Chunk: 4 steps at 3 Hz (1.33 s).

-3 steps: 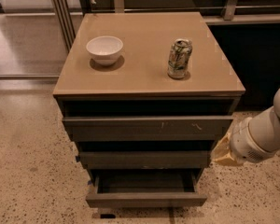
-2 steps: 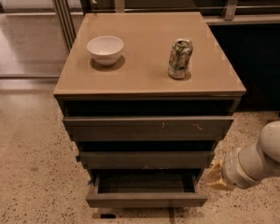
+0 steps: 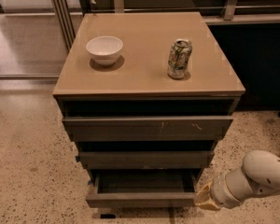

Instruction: Close bottom drawer

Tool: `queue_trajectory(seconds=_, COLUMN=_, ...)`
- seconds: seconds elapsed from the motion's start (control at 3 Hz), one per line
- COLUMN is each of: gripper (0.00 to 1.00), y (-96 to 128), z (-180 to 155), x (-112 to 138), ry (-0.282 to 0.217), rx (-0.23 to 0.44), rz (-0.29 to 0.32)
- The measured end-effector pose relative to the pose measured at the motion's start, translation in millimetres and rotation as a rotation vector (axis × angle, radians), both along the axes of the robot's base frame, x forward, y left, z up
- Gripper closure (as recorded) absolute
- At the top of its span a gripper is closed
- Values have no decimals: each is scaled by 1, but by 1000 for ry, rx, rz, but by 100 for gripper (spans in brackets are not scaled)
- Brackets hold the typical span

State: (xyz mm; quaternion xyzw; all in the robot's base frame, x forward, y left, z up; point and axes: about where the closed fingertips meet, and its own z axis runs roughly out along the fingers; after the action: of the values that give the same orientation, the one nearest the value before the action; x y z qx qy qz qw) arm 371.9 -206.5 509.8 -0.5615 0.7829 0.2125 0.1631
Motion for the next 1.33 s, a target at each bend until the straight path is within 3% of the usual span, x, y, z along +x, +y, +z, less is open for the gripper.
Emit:
queue_trajectory(seconds=0.33, gripper=100, y=-1, z=7, x=2, ry=-11, rx=-8, rz=0)
queue_trajectory(seconds=0.67, gripper=100, y=-8, z=-13, x=10, ry=-70, rx=-36, rz=24)
queue_trajectory(seconds=1.0, gripper=100, y=-10, z=-45, x=33, ry=-178, rx=-23, rz=54)
queue_trajectory(seconds=1.33, gripper=100, y=-4, z=-83, x=59, ry=-233, rx=20, rz=75)
